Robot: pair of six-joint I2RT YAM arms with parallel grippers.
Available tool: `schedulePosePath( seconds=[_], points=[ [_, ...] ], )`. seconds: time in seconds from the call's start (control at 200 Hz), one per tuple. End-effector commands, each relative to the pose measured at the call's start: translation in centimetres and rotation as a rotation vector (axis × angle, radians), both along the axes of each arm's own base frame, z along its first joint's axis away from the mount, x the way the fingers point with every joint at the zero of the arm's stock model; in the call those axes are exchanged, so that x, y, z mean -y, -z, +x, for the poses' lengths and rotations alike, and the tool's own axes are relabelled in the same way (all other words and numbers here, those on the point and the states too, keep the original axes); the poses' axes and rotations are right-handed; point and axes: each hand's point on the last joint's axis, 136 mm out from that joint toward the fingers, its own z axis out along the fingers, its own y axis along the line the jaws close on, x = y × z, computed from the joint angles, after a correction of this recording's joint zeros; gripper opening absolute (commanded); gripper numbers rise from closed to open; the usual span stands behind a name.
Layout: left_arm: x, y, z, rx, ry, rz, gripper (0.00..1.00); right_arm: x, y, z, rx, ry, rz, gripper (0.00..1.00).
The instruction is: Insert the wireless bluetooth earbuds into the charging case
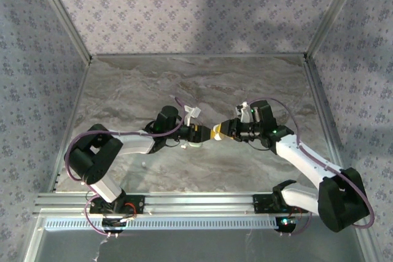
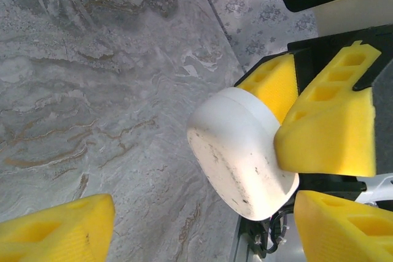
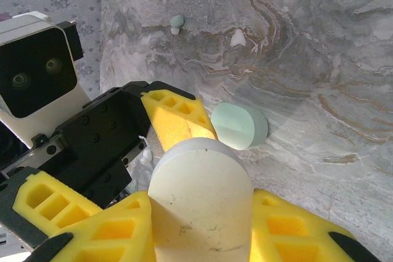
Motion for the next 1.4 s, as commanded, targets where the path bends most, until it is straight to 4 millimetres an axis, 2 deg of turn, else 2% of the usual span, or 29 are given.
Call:
schedulePosePath(
  seconds=[0.0,0.255,0.79,1.134,1.224,1.394],
  points=[
    [0.3,-0.1,0.2,0.016,0.006,0.003,0.77,-0.8,-0.5,-0.3,-0.01,-0.026,0.054,0.27],
    [-0.2,1.7,1.2,-0.004,-0.044,0.091,0.77,-1.5,-1.9,-0.5,-0.008,-0.037,0.12,0.25],
    [-1.1,3.0,2.3,-0.028,-0.091,0.144,0.75,-0.7,-2.8,-0.5,0.0,-0.024,0.132,0.24],
    [-2.3,2.9,3.1,-0.028,-0.127,0.154,0.75,0.9,-1.5,-0.6,-0.016,0.008,0.074,0.24],
    [-2.5,2.2,3.0,-0.01,-0.126,0.142,0.69,1.2,-1.1,-0.6,-0.024,0.011,0.069,0.24],
    [-2.7,0.8,2.6,0.034,-0.109,0.112,0.37,1.4,0.2,-0.3,-0.055,0.007,0.082,0.24]
  ],
)
